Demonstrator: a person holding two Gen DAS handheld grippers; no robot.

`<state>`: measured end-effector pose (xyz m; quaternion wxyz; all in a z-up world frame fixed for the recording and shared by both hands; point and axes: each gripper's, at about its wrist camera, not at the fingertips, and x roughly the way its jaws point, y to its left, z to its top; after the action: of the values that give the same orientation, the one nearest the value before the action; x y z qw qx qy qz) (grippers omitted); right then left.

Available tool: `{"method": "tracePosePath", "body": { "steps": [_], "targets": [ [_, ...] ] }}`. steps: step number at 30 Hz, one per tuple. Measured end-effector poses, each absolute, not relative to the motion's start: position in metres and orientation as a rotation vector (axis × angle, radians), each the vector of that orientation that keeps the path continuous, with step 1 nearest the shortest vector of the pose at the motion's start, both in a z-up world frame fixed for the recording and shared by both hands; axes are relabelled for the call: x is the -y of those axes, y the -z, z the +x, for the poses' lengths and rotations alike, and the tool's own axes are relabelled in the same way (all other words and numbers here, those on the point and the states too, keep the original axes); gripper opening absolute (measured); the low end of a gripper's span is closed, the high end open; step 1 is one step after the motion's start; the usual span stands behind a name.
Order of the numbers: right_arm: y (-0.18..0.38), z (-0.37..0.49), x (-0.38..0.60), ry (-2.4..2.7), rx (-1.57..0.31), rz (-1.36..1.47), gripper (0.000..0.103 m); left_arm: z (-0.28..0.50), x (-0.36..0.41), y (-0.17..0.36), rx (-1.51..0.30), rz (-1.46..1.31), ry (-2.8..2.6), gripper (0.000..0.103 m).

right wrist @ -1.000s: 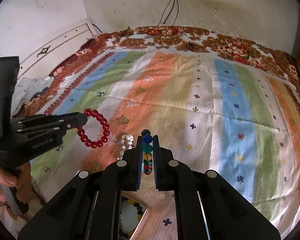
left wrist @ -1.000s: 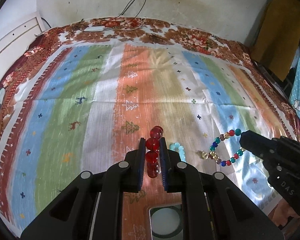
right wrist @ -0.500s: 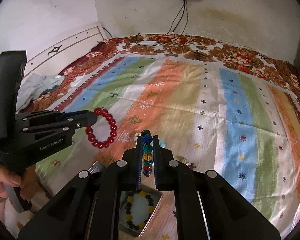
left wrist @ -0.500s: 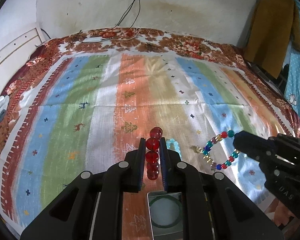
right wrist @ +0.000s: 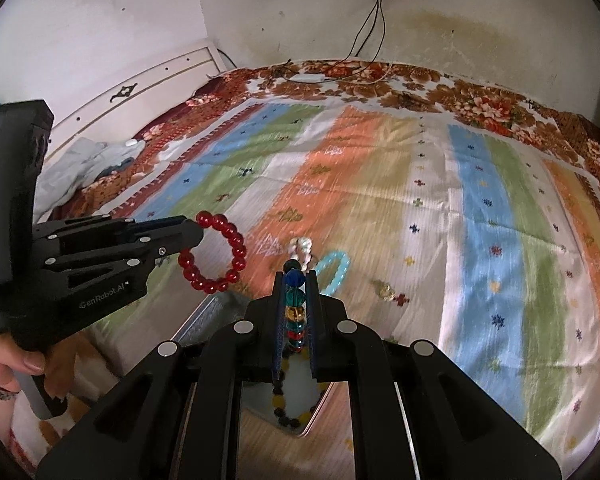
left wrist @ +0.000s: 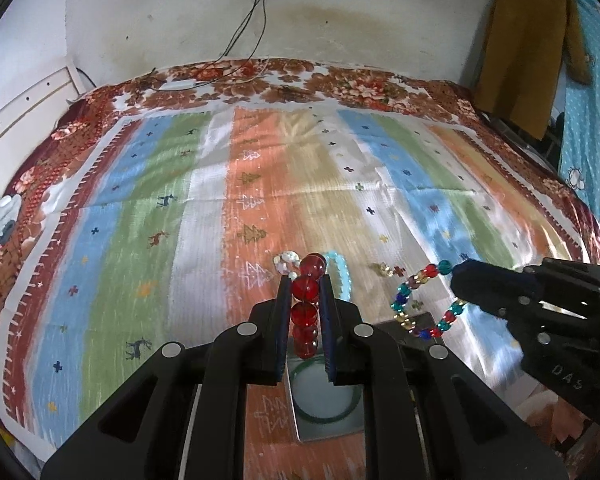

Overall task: Organize jewelry
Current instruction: 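Lower both bracelets into the silver tin and open both tools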

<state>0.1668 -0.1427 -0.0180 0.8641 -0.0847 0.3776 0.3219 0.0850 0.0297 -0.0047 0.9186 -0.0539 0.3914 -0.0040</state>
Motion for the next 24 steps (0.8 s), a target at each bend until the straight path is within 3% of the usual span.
{"method": "tracePosePath", "body": {
  "steps": [17,18,19,21,22,23,24],
  "targets": [
    [0.035,0.147,0.148,-0.690,-0.847,-0.167,0.010,0.061,-0.009,0.024,-0.874,-0.097,0.061,0.013],
    [0.036,0.147,0.147,-0.697,-0.853,-0.169,0.010,0.061,-0.007,0.024,-0.879,-0.081,0.059,0.017],
    [0.037,0.147,0.146,-0.704,-0.861,-0.172,0.011,0.061,-0.005,0.024,-0.875,-0.065,0.050,0.029],
    [0.037,0.147,0.147,-0.689,-0.861,-0.178,0.023,0.060,-0.004,0.021,-0.849,-0.038,0.022,0.039],
    [0.036,0.148,0.149,-0.675,-0.855,-0.173,0.042,0.060,-0.006,0.020,-0.848,-0.041,0.015,0.040],
    [0.035,0.150,0.152,-0.659,-0.848,-0.165,0.050,0.062,-0.008,0.020,-0.850,-0.048,0.008,0.043],
    [0.034,0.151,0.155,-0.651,-0.845,-0.157,0.050,0.063,-0.011,0.020,-0.854,-0.057,-0.005,0.049]
  ]
}}
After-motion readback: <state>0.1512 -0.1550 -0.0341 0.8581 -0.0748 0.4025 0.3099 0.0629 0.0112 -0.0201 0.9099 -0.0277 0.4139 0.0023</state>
